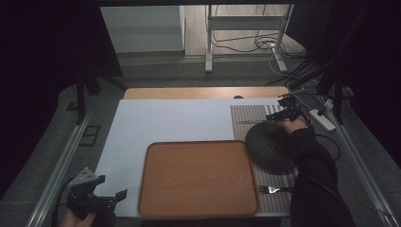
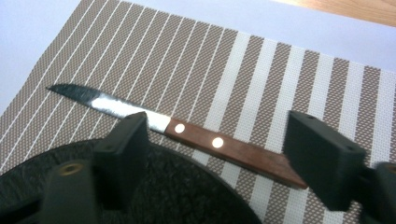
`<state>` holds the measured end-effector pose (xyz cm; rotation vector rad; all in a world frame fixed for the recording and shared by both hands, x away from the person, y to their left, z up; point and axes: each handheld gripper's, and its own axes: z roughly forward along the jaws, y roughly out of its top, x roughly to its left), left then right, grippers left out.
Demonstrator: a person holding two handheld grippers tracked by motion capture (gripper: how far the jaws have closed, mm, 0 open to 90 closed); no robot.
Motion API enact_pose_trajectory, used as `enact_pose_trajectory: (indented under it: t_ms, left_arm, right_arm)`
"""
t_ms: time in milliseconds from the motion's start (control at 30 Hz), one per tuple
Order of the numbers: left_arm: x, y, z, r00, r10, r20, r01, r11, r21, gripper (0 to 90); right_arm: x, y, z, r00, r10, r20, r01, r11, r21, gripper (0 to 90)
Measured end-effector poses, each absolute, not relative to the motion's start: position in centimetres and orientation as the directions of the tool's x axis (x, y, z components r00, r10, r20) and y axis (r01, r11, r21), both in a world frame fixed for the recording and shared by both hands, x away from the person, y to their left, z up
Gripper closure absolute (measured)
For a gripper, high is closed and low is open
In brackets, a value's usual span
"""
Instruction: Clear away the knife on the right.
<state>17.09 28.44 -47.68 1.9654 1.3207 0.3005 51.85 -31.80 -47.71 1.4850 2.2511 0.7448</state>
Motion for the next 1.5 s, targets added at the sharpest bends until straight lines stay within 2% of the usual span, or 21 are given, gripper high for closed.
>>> enact_pose_trajectory:
  t_ms: [200,467,800,1500]
  left_arm:
    - [17.1,28.4,-47.7,0.443,0.875,-0.196,0.703,-0.204,0.682,0.1]
    - [17.1,28.4,-47.7,0.443,0.875,-0.195,0.703,-0.204,0.681,0.2]
    - [17.1,28.4,-47.7,0.442,0.876,-0.194,0.703,-0.204,0.682,0.3]
    - [17.1,28.1,-47.7,0.447,0.877,-0.176,0.701,-0.222,0.678,0.6]
  right_arm:
    - [52.8,-32.5,-47.7,-0.41,0.912,0.03,0.749,0.317,0.582,48.3]
    - [54.0,-33.3,-48.2,-0.412,0.911,-0.01,0.755,0.347,0.556,89.4]
    - [55.0,-34.9,-49.8,-0.376,0.926,-0.044,0.787,0.344,0.513,89.4]
    - [52.6,-35.9,-49.7,-0.402,0.915,0.034,0.825,0.345,0.448,89.4]
